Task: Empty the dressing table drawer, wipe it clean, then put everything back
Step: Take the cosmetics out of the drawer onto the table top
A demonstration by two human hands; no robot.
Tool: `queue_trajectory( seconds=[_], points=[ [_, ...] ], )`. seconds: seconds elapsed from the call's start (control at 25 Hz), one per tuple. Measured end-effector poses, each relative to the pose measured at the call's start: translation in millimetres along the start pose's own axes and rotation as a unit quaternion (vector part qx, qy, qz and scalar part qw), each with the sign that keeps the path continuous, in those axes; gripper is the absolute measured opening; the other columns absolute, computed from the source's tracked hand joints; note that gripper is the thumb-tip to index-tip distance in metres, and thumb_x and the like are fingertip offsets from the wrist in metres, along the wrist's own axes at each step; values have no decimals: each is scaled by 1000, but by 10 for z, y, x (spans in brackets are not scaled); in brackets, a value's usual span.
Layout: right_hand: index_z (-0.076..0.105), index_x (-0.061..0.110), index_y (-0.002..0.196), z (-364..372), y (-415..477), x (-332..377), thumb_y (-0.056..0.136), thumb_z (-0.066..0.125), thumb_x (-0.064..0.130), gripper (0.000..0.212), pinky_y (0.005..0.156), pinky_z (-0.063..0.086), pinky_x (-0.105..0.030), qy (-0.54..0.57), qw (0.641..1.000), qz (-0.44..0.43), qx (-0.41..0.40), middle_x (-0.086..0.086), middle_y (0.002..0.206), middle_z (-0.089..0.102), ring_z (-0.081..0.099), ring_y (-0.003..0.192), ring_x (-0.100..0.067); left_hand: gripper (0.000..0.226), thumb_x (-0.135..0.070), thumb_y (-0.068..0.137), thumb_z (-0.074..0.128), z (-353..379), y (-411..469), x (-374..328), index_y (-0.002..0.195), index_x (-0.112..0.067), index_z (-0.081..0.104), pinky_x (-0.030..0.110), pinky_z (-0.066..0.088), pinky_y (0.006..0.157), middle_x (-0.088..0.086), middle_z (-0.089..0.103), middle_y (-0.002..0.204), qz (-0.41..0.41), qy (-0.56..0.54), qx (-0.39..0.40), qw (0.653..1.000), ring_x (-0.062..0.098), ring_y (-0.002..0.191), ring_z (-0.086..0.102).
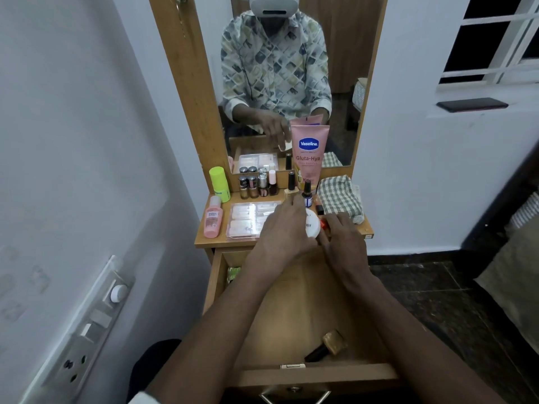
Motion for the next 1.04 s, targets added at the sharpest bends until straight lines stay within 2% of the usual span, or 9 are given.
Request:
queue_trajectory(
  seconds=[0.16, 0.32, 0.44, 0.56, 0.64, 0.8, 0.88, 0.96, 1.04],
  points=[
    [64, 9, 114, -30, 2, -8, 91, 66, 24, 28, 70, 53, -28, 14, 1000, -2, -17, -10, 106, 63, 60, 89, -19, 68, -39, 79, 74, 139, 292, 79, 136, -16, 46, 43, 38, 101, 9, 52, 137, 6, 123, -1, 992, 29, 127, 44],
    [64, 9, 116, -80, 17, -32, 89, 69, 29, 33, 72, 48, -27, 38, 999, -16, -12, -9, 107, 62, 57, 91, -19, 65, -28, 81, 77, 10, 300, 151, 139, -21, 49, 42, 37, 103, 7, 49, 141, 13, 88, 0, 996, 29, 129, 42],
    [64, 9, 115, -76, 1, -63, 88, 70, 32, 36, 72, 43, -24, 59, 998, -18, -11, -9, 108, 60, 56, 92, -18, 29, -18, 81, 79, -296, 9, 560, 109, -17, 73, 24, 48, 77, 3, 70, 111, -83, -51, 12, 995, 18, 100, 62],
    [65, 7, 106, -108, -28, -8, 92, 64, 31, 28, 65, 44, -25, 86, 994, -29, -62, -9, 99, 61, 55, 84, -17, 5, -8, 82, 76, -196, -429, 991, 86, -10, 76, 21, 51, 53, 4, 73, 78, -161, -59, 178, 969, 20, 71, 71],
    [65, 7, 98, -139, -55, 84, 93, 63, 25, 19, 61, 45, -25, 96, 990, -65, -85, -8, 91, 61, 52, 77, -13, 11, -5, 82, 74, 117, -617, 1118, 92, -6, 69, 26, 56, 55, 8, 70, 78, -196, -21, 210, 958, 20, 64, 68],
    [65, 6, 92, -160, -156, 214, 90, 66, 12, 6, 62, 33, -6, 93, 985, -118, -85, -6, 86, 62, 46, 74, -5, 8, -12, 83, 69, 752, -772, 1183, 90, -13, 68, 36, 59, 75, 7, 70, 94, -229, 13, 149, 962, 20, 81, 67],
    [65, 7, 93, -174, -195, 220, 89, 66, 11, 5, 61, 38, -10, 92, 985, -127, -78, -4, 87, 62, 48, 73, -5, 4, -17, 85, 64, 805, -803, 1186, 88, -15, 65, 34, 57, 76, 4, 70, 95, -222, 30, 138, 965, 19, 84, 66],
    [65, 10, 98, -184, -204, 249, 89, 64, 16, 10, 62, 44, -16, 100, 982, -157, -40, -2, 92, 62, 56, 74, -8, 15, -27, 80, 68, 742, -797, 1175, 86, -13, 63, 29, 55, 69, 1, 70, 91, -235, 4, 176, 956, 17, 80, 66],
    [63, 16, 113, -149, -242, 342, 88, 61, 22, 26, 69, 50, -19, 126, 966, -216, 66, 2, 106, 62, 61, 87, -10, 28, -38, 75, 71, 590, -760, 1109, 90, -15, 68, 27, 54, 63, -1, 69, 82, -246, -68, 223, 941, 15, 74, 68]
  ],
)
Point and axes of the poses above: each hand's wrist, its own y-axis towards the middle knuckle, its own z-axis out of the palm, x = y × z, the point moved 5 cm from there along y, towards the middle knuckle
